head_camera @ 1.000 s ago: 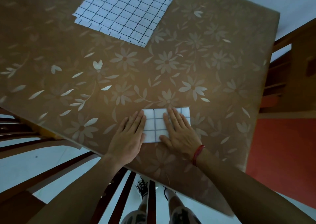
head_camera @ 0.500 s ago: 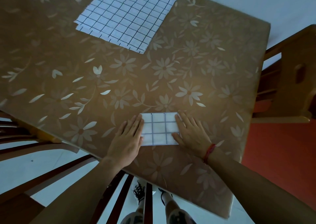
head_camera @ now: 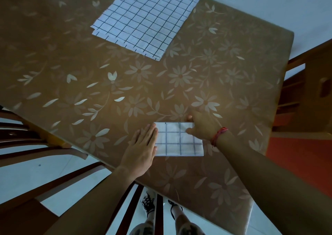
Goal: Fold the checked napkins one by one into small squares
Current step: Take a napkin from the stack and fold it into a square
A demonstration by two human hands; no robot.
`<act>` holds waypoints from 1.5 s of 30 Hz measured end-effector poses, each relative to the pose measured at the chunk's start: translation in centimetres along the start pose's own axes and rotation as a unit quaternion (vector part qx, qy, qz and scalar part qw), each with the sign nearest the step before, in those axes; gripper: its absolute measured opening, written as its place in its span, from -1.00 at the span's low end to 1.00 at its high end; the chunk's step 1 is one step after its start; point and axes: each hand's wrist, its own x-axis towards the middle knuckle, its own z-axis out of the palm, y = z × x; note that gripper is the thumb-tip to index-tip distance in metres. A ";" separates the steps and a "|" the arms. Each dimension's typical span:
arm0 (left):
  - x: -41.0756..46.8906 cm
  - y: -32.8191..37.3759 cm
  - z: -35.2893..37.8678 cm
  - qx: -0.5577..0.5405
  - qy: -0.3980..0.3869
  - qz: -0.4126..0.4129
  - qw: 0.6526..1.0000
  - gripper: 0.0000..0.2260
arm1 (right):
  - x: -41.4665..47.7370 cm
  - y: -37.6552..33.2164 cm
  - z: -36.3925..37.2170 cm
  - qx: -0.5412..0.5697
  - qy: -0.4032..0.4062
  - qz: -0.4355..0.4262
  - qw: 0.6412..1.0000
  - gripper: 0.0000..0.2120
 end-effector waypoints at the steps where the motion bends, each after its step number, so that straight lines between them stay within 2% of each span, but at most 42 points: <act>1: 0.0 0.0 0.0 -0.001 0.001 0.000 1.000 -0.48 | 0.1 -0.2 -0.2 0.001 -0.011 0.004 1.000 -0.78; 4: -0.1 -0.1 0.0 -0.005 0.003 0.000 1.000 -0.48 | 0.3 -0.3 -0.3 0.009 -0.036 0.011 0.999 -0.85; 9: -0.1 -0.1 0.1 -0.008 0.000 0.000 1.000 -0.48 | -0.1 -0.7 -0.5 0.017 -0.048 0.017 0.999 -0.67; 14: -0.1 -0.2 0.1 -0.017 0.001 -0.003 1.000 -0.48 | -0.3 -0.9 -1.3 0.073 -0.047 0.012 0.996 -0.85; 19: 0.1 -0.3 -0.3 -0.042 0.005 -0.007 0.999 -0.49 | -0.9 -1.1 -2.1 0.094 -0.060 0.001 0.994 -0.82; 26: 0.1 -0.1 -2.1 -0.110 0.057 -0.001 0.992 -0.48 | -3.0 0.2 -2.1 0.178 -0.029 0.067 0.981 -0.86; 28: -0.3 0.3 -2.2 -0.120 0.069 0.004 0.990 -0.49 | -4.0 0.6 -2.1 0.272 -0.019 0.098 0.957 -0.91; 30: -0.7 0.9 -2.1 -0.126 0.075 0.015 0.989 -0.47 | -5.2 0.7 -1.9 0.388 -0.005 0.139 0.911 -0.89; 32: -1.0 1.4 -1.8 -0.129 0.075 0.022 0.988 -0.44 | -6.1 0.6 -1.3 0.464 0.013 0.176 0.868 -0.93; 34: -1.2 2.0 -1.8 -0.134 0.082 0.015 0.988 -0.42 | -6.9 0.3 -0.6 0.525 0.017 0.220 0.822 -0.86; 38: -1.5 3.8 -2.4 -0.142 0.146 0.023 0.979 -0.41 | -8.4 -0.8 1.4 0.600 0.013 0.265 0.755 -0.89; 42: -1.7 4.5 -1.4 -0.130 0.164 0.035 0.977 -0.51 | -9.4 -1.9 3.3 0.669 0.000 0.288 0.685 -0.87; 45: -1.9 4.1 -1.1 -0.101 0.192 0.043 0.975 -0.68 | -10.0 -2.3 3.9 0.682 -0.033 0.281 0.675 -0.77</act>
